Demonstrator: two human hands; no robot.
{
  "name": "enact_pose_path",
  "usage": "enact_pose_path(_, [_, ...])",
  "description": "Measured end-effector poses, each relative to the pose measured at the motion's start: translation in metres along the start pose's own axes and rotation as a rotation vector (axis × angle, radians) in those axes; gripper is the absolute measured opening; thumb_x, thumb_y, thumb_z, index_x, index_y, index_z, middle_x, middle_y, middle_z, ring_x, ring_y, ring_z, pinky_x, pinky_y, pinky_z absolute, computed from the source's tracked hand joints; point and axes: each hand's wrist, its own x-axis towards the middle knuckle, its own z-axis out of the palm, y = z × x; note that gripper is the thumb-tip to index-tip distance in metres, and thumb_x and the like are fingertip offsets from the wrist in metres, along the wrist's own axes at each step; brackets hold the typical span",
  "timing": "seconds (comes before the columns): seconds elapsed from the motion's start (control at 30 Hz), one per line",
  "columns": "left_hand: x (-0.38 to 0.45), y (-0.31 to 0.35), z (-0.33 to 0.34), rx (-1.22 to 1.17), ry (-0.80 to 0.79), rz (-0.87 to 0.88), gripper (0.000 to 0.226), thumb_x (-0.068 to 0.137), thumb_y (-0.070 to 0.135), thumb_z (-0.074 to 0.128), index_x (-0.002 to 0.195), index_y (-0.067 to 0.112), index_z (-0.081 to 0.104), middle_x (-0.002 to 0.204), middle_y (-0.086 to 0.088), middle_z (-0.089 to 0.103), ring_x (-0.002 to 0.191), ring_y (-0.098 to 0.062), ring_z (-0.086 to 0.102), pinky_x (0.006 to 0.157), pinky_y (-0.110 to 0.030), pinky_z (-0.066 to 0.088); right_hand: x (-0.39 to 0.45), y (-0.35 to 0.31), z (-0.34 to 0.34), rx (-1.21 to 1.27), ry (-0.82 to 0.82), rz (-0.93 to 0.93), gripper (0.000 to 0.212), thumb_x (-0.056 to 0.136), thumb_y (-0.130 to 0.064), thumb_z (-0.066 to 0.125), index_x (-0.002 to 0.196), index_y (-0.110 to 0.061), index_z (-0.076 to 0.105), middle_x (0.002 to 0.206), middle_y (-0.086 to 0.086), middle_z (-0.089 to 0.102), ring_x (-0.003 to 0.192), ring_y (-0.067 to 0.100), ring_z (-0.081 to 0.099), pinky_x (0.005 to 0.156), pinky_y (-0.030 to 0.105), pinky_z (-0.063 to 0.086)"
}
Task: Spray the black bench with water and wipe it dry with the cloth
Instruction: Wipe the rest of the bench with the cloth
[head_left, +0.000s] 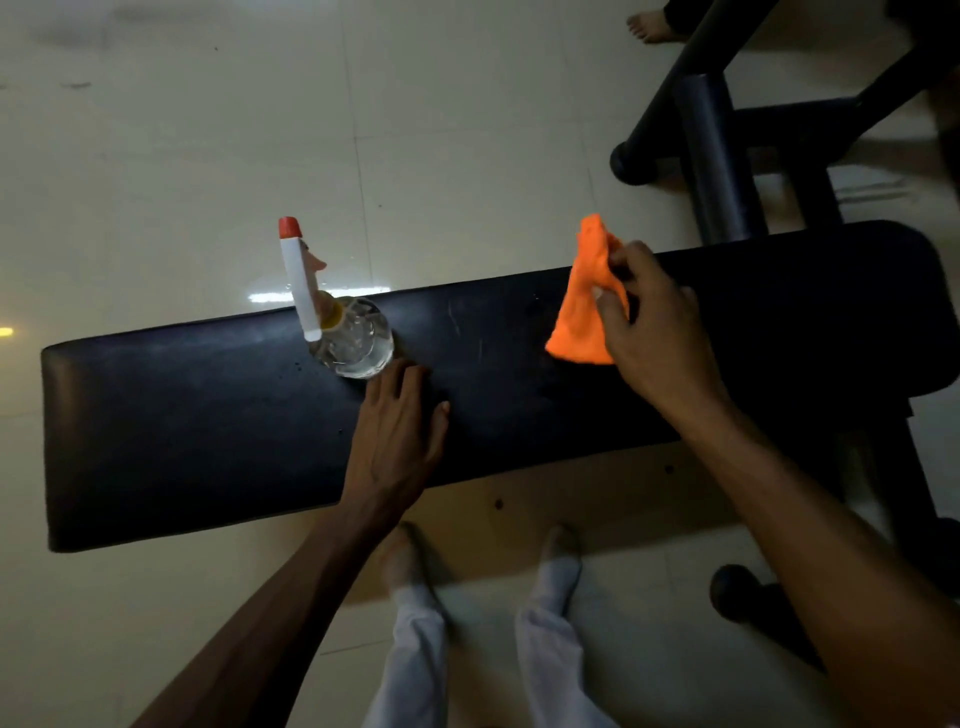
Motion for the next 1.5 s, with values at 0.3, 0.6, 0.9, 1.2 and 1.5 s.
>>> enact_pose_path(0.3, [0.024,0.035,0.027,0.067,-0.032,0.007,0.034,0.101,0.022,0.063,0.128,0.004,0.056,0.132,-0.016,0.055,0.12,-0.033,0.052,0.103,-0.045,0.047,-0.012,0.045,0.013,-0.56,-0.502,-0.29,0.017,0.101,-0.021,0.059,0.117,-0.017,0.061,0.116,0.004,0.07,0.109,0.03,0.066,0.081,0.043,0.056])
enact_pose_path(0.6, [0.033,0.036,0.053,0.148,-0.007,0.012,0.043,0.101,0.02,0.062,0.139,0.001,0.054,0.143,-0.02,0.054,0.136,-0.04,0.05,0.115,-0.048,0.043,0.002,0.08,0.077,-0.305,-0.328,-0.214,0.064,0.106,-0.044,0.056,0.161,-0.016,0.039,0.173,0.013,0.026,0.163,0.033,0.017,0.133,0.051,0.018])
enact_pose_path(0.9, [0.059,0.02,0.074,0.266,-0.012,0.047,0.062,0.109,0.031,0.045,0.165,0.01,0.026,0.175,-0.015,0.014,0.163,-0.036,0.007,0.132,-0.055,0.012,0.017,0.113,0.114,-0.514,-0.159,-0.329,0.066,0.109,-0.057,0.034,0.168,-0.032,0.019,0.178,0.005,0.008,0.166,0.028,0.003,0.133,0.058,0.007])
enact_pose_path(1.2, [0.065,0.008,0.077,0.287,0.006,0.074,0.063,0.109,0.037,0.037,0.166,0.013,0.024,0.176,-0.012,0.012,0.164,-0.032,0.006,0.133,-0.052,0.009,0.039,0.093,0.132,-0.503,-0.059,-0.254,0.059,0.109,-0.045,0.036,0.166,-0.032,0.027,0.177,0.008,0.018,0.165,0.031,0.011,0.133,0.055,0.011])
enact_pose_path(1.5, [0.067,0.011,0.077,0.279,0.013,0.054,0.064,0.108,0.037,0.039,0.165,0.012,0.027,0.175,-0.013,0.015,0.164,-0.034,0.008,0.132,-0.055,0.012,0.051,0.103,0.112,-0.519,-0.108,-0.231,0.059,0.11,-0.048,0.036,0.166,-0.032,0.027,0.177,0.007,0.015,0.165,0.03,0.009,0.134,0.052,0.009])
